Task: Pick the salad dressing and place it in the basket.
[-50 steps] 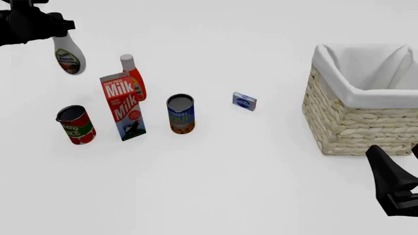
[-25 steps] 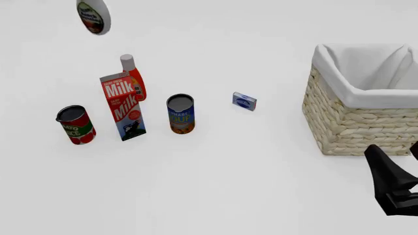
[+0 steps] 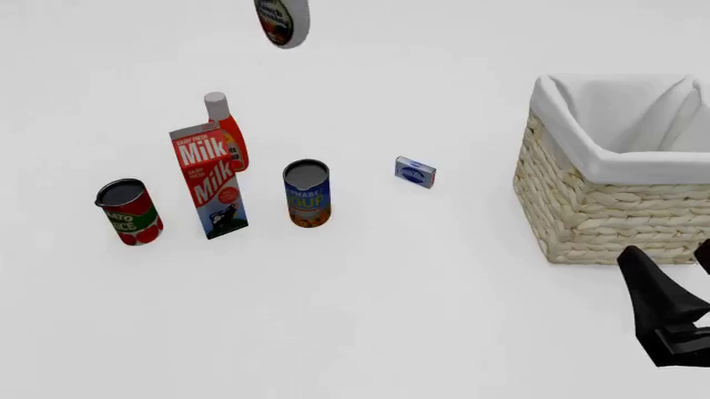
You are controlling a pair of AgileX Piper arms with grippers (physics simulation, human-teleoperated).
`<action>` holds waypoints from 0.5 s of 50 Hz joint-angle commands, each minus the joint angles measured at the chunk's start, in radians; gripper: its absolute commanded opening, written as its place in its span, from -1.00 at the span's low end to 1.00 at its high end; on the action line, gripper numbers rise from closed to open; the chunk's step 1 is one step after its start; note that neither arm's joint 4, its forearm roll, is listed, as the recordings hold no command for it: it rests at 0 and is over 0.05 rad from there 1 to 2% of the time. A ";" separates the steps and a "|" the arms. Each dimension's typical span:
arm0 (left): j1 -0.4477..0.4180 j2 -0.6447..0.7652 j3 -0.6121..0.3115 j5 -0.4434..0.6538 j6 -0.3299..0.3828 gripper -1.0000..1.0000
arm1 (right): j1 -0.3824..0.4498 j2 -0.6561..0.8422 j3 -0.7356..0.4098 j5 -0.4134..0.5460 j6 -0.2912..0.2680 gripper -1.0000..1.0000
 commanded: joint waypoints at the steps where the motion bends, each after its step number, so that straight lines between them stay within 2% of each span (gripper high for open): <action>1: -0.148 -0.038 0.046 -0.021 -0.007 -1.00 | 0.003 0.000 0.000 0.001 0.001 1.00; 19: -0.260 -0.043 0.086 -0.077 -0.018 -1.00 | 0.008 0.013 0.000 -0.014 -0.001 1.00; 25: -0.274 -0.022 0.096 -0.101 -0.043 -1.00 | 0.008 -0.001 0.000 -0.001 0.000 1.00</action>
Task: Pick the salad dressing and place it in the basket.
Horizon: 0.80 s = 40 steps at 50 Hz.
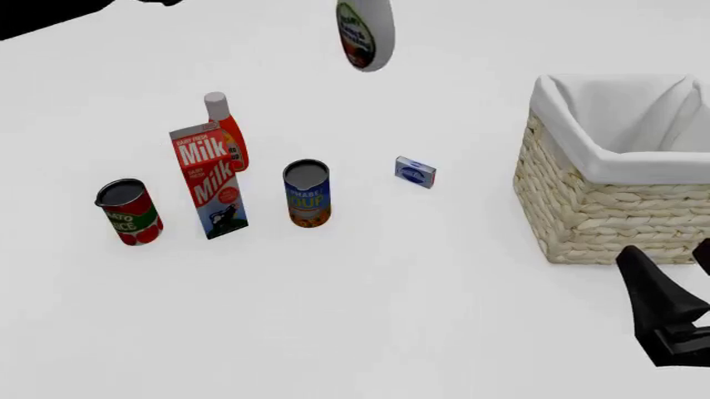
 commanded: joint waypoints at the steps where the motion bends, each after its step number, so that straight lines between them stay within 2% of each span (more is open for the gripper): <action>1: -0.057 0.013 0.019 -0.044 -0.026 -1.00 | 0.003 -0.009 0.000 0.007 -0.001 1.00; 10: -0.117 0.021 0.080 -0.093 -0.057 -1.00 | 0.005 -0.009 0.000 0.003 -0.004 1.00; 21: -0.163 0.047 0.096 -0.116 -0.080 -1.00 | 0.007 -0.014 0.000 0.005 -0.005 1.00; 40: -0.171 0.120 0.145 -0.212 -0.097 -1.00 | 0.008 -0.036 0.000 0.023 -0.006 1.00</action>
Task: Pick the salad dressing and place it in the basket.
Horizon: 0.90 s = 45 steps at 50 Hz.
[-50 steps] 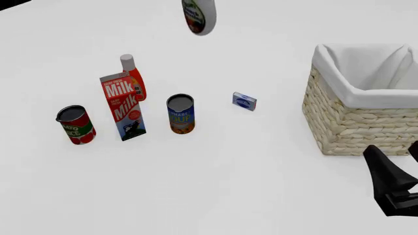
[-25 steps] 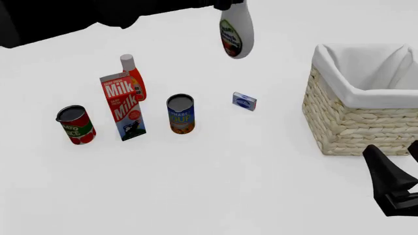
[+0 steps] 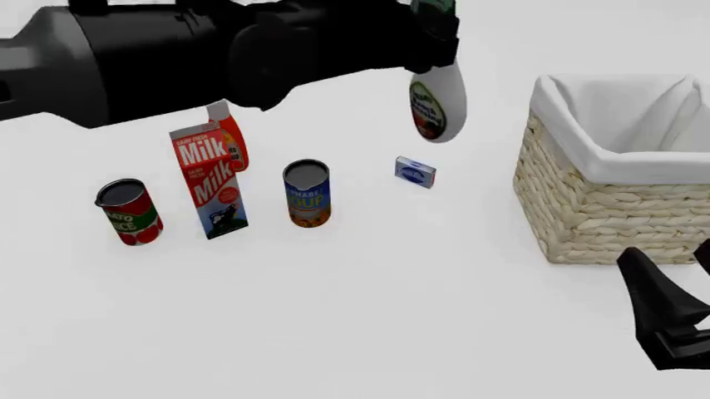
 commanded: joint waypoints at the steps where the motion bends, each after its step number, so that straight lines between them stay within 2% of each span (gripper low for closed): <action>1: -0.011 0.038 0.016 -0.052 0.005 -1.00 | 0.001 -0.011 0.000 0.009 0.000 1.00; 24: -0.049 0.063 0.035 -0.080 -0.012 -1.00 | -0.010 -0.059 0.000 0.055 -0.002 1.00; 32: -0.050 0.060 0.043 -0.084 -0.006 -1.00 | -0.002 -0.049 -0.004 0.041 -0.016 1.00; 35: -0.050 0.056 0.046 -0.088 -0.005 -1.00 | 0.012 -0.053 -0.028 0.062 -0.035 1.00; 43: -0.053 0.057 0.041 -0.085 -0.005 -1.00 | 0.042 -0.056 -0.105 0.127 -0.042 1.00; 45: -0.057 0.057 0.040 -0.083 -0.005 -1.00 | 0.077 -0.031 -0.134 0.144 -0.040 1.00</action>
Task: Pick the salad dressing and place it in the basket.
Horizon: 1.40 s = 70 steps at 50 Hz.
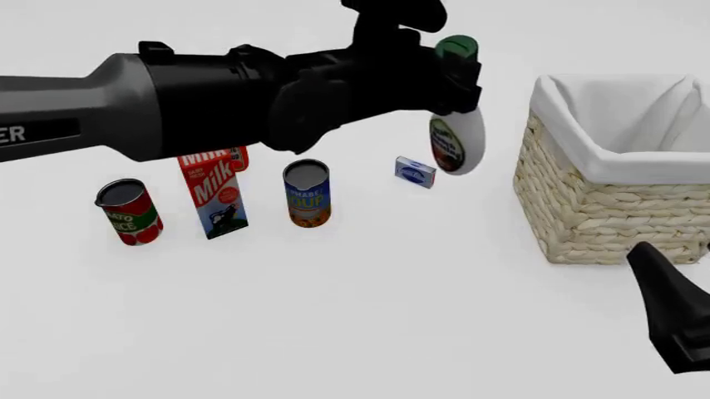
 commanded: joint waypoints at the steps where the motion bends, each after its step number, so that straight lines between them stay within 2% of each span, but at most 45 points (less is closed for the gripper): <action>1: -0.010 -0.007 -0.008 -0.003 0.016 -1.00 | 0.065 0.019 -0.095 0.072 -0.006 1.00; 5: -0.015 -0.009 -0.009 -0.001 0.015 -1.00 | 0.098 0.042 -0.137 0.094 -0.013 1.00; 7: -0.018 -0.009 -0.009 -0.002 0.017 -1.00 | 0.128 0.084 -0.169 0.096 -0.047 1.00; 10: -0.020 -0.010 -0.008 -0.001 0.019 -1.00 | 0.146 0.121 -0.191 0.092 -0.040 1.00; 14: -0.020 -0.011 -0.010 0.003 0.019 -1.00 | 0.190 0.209 -0.212 0.057 -0.081 1.00; 20: -0.029 -0.018 0.000 0.001 0.020 -1.00 | 0.214 0.304 -0.260 0.031 -0.093 1.00; 23: -0.030 -0.018 -0.003 0.004 0.024 -1.00 | 0.221 0.341 -0.273 0.021 -0.092 1.00; 26: -0.035 -0.022 -0.003 0.007 0.023 -1.00 | 0.212 0.396 -0.288 0.005 -0.150 1.00; 28: -0.039 -0.022 0.002 0.005 0.025 -1.00 | 0.214 0.414 -0.309 0.015 -0.145 1.00; 32: -0.046 -0.026 0.004 0.007 0.027 -1.00 | 0.220 0.459 -0.342 0.022 -0.172 1.00; 35: -0.050 -0.028 0.007 0.005 0.029 -1.00 | 0.236 0.488 -0.361 0.028 -0.163 1.00; 48: -0.061 -0.033 0.011 0.007 0.032 -1.00 | 0.229 0.593 -0.420 0.031 -0.209 1.00; 70: -0.081 -0.045 0.031 -0.002 0.030 -1.00 | 0.232 0.737 -0.472 -0.031 -0.228 1.00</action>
